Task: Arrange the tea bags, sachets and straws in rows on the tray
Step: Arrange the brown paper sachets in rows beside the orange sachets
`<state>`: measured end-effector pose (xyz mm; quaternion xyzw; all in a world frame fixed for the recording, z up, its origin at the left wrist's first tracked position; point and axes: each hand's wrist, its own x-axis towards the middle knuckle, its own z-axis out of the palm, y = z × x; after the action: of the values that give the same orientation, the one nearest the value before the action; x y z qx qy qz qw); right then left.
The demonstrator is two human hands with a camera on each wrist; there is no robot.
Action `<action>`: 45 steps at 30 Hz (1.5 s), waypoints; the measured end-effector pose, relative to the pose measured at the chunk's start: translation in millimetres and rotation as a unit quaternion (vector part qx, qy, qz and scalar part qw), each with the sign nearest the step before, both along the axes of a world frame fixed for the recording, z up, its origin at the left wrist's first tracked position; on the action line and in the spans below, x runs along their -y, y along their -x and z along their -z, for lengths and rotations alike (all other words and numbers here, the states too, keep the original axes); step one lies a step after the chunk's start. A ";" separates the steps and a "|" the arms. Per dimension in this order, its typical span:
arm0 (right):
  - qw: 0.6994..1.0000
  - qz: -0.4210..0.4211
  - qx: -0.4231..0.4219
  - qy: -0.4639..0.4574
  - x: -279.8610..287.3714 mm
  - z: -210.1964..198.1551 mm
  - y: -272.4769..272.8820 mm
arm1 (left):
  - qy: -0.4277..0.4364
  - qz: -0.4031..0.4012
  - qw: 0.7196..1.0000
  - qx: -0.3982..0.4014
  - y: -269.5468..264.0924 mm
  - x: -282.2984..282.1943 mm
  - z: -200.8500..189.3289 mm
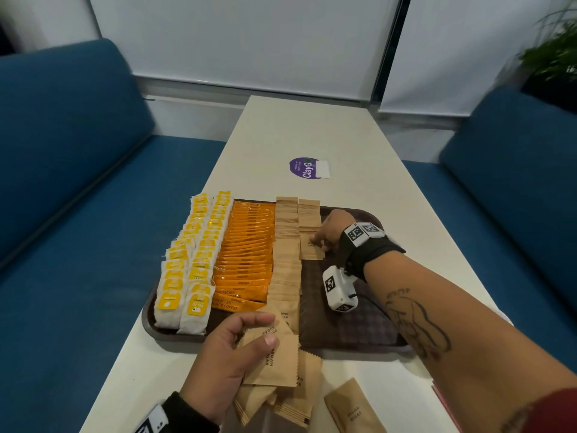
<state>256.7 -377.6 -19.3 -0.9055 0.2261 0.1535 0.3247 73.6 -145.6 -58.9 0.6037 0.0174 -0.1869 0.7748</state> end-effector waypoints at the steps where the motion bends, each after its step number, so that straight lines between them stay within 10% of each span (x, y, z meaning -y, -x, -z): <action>1: 1.000 -0.004 0.024 0.003 0.9 -2.0 3.6 | 0.006 0.000 1.000 0.001 1.4 -0.1 -1.1; 6: 0.988 -0.049 0.127 -0.071 -7.1 -40.0 55.9 | 0.022 -0.005 1.000 0.006 4.8 -0.9 -11.2; 13: 0.953 -0.242 0.040 -0.178 -30.7 -64.1 171.5 | 0.054 -0.021 0.998 0.015 7.5 9.2 -16.7; 33: 0.906 0.075 0.104 -0.404 -40.9 -36.7 189.4 | 0.099 -0.028 0.992 -0.069 8.2 19.1 -9.5; 45: 0.990 0.043 0.073 -0.115 14.0 -31.3 59.6 | 0.119 -0.038 0.986 -0.113 -1.4 11.1 -12.3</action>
<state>197.1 -391.6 12.0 -0.8603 0.2216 0.0982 0.4485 75.0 -156.7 -46.6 0.4808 0.1054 -0.2256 0.8407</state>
